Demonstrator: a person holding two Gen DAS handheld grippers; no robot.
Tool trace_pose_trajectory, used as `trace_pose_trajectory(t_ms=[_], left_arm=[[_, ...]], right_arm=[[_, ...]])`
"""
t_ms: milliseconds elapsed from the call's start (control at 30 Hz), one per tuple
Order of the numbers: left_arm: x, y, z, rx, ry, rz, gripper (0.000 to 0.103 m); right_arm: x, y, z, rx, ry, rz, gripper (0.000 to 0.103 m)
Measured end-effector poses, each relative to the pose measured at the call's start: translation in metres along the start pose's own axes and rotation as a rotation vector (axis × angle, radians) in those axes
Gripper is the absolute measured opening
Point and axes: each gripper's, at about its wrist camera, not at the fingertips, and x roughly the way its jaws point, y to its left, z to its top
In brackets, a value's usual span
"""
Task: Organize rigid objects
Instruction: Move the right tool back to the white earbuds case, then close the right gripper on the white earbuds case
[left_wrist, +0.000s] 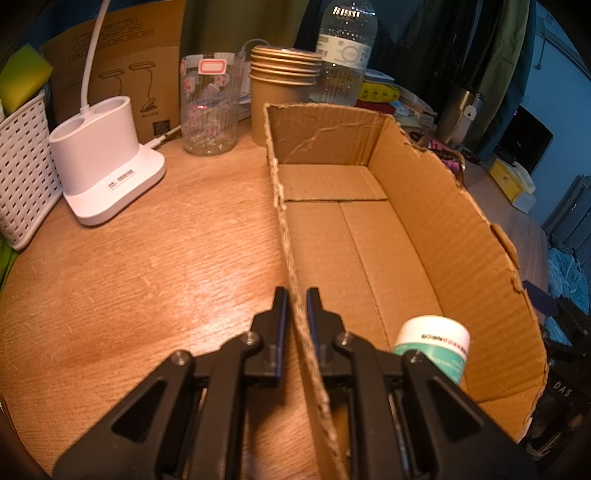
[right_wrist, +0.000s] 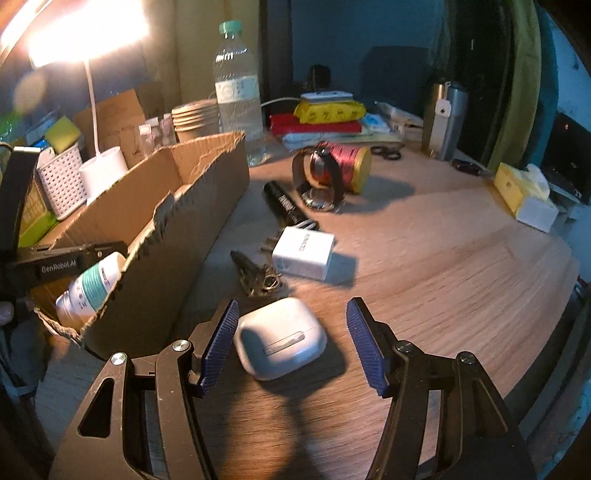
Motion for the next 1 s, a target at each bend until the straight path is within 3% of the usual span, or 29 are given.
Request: trace_pose_trajectory(t_ms=[133, 200, 667, 733, 767, 1000], left_arm=[[0.000, 0.001, 0.000, 0.000, 0.000, 0.000, 0.011], [0.000, 0.000, 0.000, 0.000, 0.000, 0.000, 0.011], [0.000, 0.000, 0.000, 0.000, 0.000, 0.000, 0.011], [0.000, 0.001, 0.000, 0.000, 0.000, 0.000, 0.011], [0.000, 0.001, 0.000, 0.000, 0.000, 0.000, 0.011], [0.000, 0.001, 0.000, 0.000, 0.000, -0.001, 0.011]], right_arm=[[0.006, 0.001, -0.001, -0.004, 0.015, 0.015, 0.065], [0.009, 0.002, -0.002, -0.009, 0.025, 0.023, 0.073], [0.019, 0.002, -0.004, 0.005, 0.056, 0.026, 0.072], [0.018, 0.003, -0.004, 0.000, 0.054, 0.025, 0.069], [0.018, 0.003, -0.004, -0.002, 0.051, 0.023, 0.063], [0.018, 0.002, -0.005, 0.005, 0.043, 0.024, 0.062]])
